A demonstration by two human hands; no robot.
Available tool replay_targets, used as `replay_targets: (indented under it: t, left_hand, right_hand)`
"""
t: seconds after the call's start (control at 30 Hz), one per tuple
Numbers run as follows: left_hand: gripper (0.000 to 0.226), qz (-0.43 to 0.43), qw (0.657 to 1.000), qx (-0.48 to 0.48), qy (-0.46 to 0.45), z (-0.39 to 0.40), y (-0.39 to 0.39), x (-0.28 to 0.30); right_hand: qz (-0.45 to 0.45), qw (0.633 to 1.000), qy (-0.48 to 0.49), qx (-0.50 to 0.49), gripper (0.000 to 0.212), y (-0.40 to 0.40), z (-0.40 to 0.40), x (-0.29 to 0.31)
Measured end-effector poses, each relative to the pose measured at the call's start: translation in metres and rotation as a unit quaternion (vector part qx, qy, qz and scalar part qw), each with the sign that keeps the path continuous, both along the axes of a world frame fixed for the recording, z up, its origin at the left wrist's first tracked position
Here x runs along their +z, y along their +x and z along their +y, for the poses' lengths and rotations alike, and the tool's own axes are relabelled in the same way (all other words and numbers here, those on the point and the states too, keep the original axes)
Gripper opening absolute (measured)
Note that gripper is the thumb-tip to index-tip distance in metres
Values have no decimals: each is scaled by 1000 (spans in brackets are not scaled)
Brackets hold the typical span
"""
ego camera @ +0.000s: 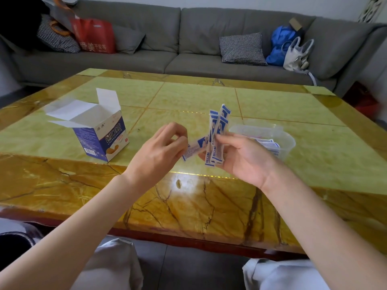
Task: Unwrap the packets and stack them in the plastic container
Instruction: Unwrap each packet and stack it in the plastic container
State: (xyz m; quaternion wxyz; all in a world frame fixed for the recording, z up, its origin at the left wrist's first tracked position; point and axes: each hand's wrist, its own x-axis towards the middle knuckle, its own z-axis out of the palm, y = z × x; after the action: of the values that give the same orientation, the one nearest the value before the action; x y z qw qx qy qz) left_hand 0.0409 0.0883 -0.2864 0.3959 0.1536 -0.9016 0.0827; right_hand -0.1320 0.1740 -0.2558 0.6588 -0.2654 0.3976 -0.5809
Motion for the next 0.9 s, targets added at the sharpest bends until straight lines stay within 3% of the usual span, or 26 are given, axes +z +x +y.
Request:
replay_targets:
  t: [0.1,0.17,0.2,0.23,0.27,0.33,0.4,0.47,0.53,0.6,0.73,0.9]
  left_hand:
    - [16,-18,999,-23,-16,2,-1,0]
    - [11,-48,998,-36,-16,5,-4,-2]
    - [8,-69,997,-34,-9,3,-5,-5]
    - [5,-83,996,-24,9,0,-5,-7]
    - [5,-83,996,-8,43,-3,-5,-11]
    - [21,-51,988,21,146,-12,-3,-13]
    - [37,-27,971,42,234,-16,0,-13]
    - [49,-58,957,44,281,-16,0,-14]
    - [54,-121,943,35,309,-12,-5,-17]
    - [44,-165,929,35,330,-8,-10,-21]
    - [19,-162,926,70,333,-8,-11,-22]
    - [17,-183,922,66,336,-7,-14,-22]
  right_hand:
    - [4,1000,-9,-16,23,6,1,3]
    - [81,994,-12,-67,20,12,-3,0]
    - [166,981,-16,-98,18,13,-5,-2]
    - [304,944,-28,-128,17,13,-7,-2]
    - [471,869,-47,-143,18,11,-7,-2]
    - [722,680,-93,-87,32,7,-6,-6]
    - [827,554,-100,1,53,9,-2,-12]
    - [863,491,-105,49,59,14,0,-23]
    - [859,491,-124,77,53,17,-1,-33]
    - [850,505,-120,90,40,13,-2,-36]
    - [855,501,-86,101,14,-1,2,-33]
    - [865,478,-27,146,28,-13,13,-24]
